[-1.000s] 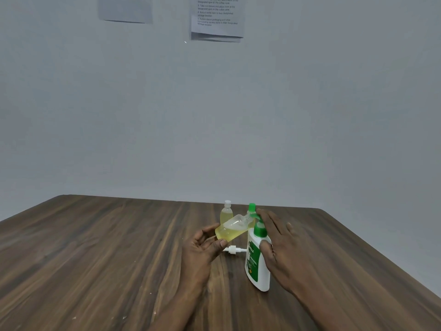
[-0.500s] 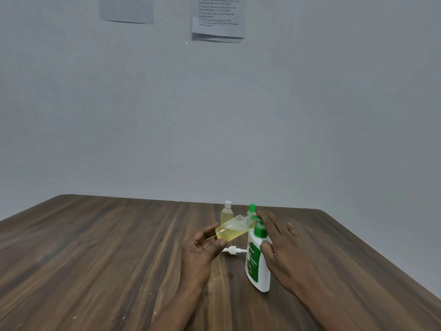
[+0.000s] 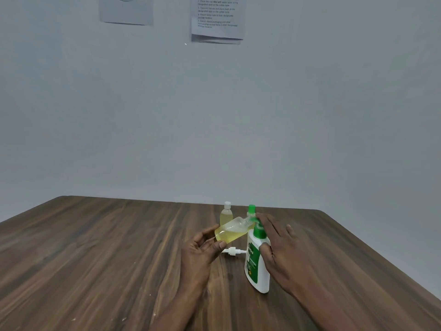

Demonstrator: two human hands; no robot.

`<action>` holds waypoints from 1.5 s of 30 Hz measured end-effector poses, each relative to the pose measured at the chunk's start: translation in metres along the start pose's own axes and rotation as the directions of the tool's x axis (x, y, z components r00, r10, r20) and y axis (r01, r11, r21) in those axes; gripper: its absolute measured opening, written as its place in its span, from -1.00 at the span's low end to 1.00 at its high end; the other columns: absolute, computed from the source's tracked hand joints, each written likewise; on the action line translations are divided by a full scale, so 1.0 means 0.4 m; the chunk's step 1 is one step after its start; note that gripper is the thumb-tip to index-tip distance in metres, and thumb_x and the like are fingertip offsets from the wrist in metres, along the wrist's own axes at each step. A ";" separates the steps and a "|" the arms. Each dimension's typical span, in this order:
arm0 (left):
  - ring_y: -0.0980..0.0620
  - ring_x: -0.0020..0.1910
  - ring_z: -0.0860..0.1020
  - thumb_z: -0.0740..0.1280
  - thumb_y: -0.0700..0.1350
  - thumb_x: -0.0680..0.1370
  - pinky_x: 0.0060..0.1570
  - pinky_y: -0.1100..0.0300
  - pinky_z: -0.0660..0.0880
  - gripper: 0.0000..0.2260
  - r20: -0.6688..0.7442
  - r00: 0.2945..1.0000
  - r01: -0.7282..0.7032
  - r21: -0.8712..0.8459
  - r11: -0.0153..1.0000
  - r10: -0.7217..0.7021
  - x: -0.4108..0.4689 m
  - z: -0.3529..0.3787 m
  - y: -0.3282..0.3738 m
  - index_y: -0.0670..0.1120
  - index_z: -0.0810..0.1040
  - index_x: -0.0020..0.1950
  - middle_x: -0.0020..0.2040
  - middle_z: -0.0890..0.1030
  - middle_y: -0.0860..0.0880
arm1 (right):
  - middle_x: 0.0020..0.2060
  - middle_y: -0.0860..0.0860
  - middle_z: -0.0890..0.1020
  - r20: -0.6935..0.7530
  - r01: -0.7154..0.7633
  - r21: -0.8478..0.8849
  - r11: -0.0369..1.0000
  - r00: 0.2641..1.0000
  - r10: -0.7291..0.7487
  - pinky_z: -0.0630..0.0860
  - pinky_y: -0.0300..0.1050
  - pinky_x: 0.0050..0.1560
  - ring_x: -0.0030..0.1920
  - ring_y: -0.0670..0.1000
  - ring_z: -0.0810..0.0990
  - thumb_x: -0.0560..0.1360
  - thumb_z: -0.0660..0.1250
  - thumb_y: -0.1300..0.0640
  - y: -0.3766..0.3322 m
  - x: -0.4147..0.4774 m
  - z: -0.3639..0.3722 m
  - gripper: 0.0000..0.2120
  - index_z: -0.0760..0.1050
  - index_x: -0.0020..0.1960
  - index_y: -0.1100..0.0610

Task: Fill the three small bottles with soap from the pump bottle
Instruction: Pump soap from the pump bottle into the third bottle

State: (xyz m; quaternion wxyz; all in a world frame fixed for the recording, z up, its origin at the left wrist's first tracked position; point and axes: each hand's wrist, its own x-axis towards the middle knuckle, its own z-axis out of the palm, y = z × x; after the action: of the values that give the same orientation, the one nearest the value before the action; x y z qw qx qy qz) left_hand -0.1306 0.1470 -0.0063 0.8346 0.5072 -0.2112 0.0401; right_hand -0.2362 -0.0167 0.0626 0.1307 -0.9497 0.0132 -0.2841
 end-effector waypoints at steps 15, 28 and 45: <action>0.00 -0.02 0.72 0.46 -0.43 0.44 -0.07 0.15 0.67 -0.66 0.000 1.000 -0.002 0.007 1.000 0.002 0.003 0.001 0.004 -0.19 0.64 0.18 0.00 0.75 -0.11 | 0.44 -0.21 0.22 0.024 0.007 -0.029 1.000 1.000 -0.006 0.05 -0.04 0.48 0.38 -0.15 0.27 0.52 0.11 0.16 -0.006 0.002 -0.006 -0.45 0.11 0.49 -0.05; -0.05 0.01 0.72 0.48 -0.40 0.43 -0.12 0.19 0.64 -0.65 -0.002 1.000 0.002 -0.002 1.000 -0.002 0.007 -0.002 -0.004 -0.17 0.65 0.18 0.01 0.75 -0.09 | 0.47 -0.23 0.14 0.005 0.004 -0.054 0.999 1.000 -0.004 0.03 -0.05 0.49 0.40 -0.17 0.22 0.52 0.13 0.14 -0.010 -0.005 -0.010 -0.38 0.00 0.52 -0.07; -0.06 0.03 0.72 0.50 -0.38 0.42 -0.11 0.18 0.64 -0.66 -0.002 1.000 0.002 -0.020 1.000 -0.002 0.012 -0.006 -0.012 -0.10 0.68 0.14 0.02 0.74 -0.09 | 0.47 -0.23 0.16 0.000 0.014 -0.021 1.000 1.000 -0.014 0.05 -0.01 0.47 0.38 -0.18 0.21 0.56 0.10 0.08 -0.002 -0.003 -0.018 -0.43 0.00 0.52 -0.10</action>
State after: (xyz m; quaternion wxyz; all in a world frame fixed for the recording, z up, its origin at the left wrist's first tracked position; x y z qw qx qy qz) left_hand -0.1244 0.1461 -0.0094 0.8398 0.4990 -0.2105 0.0376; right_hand -0.2414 -0.0177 0.0679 0.1189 -0.9511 0.0092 -0.2848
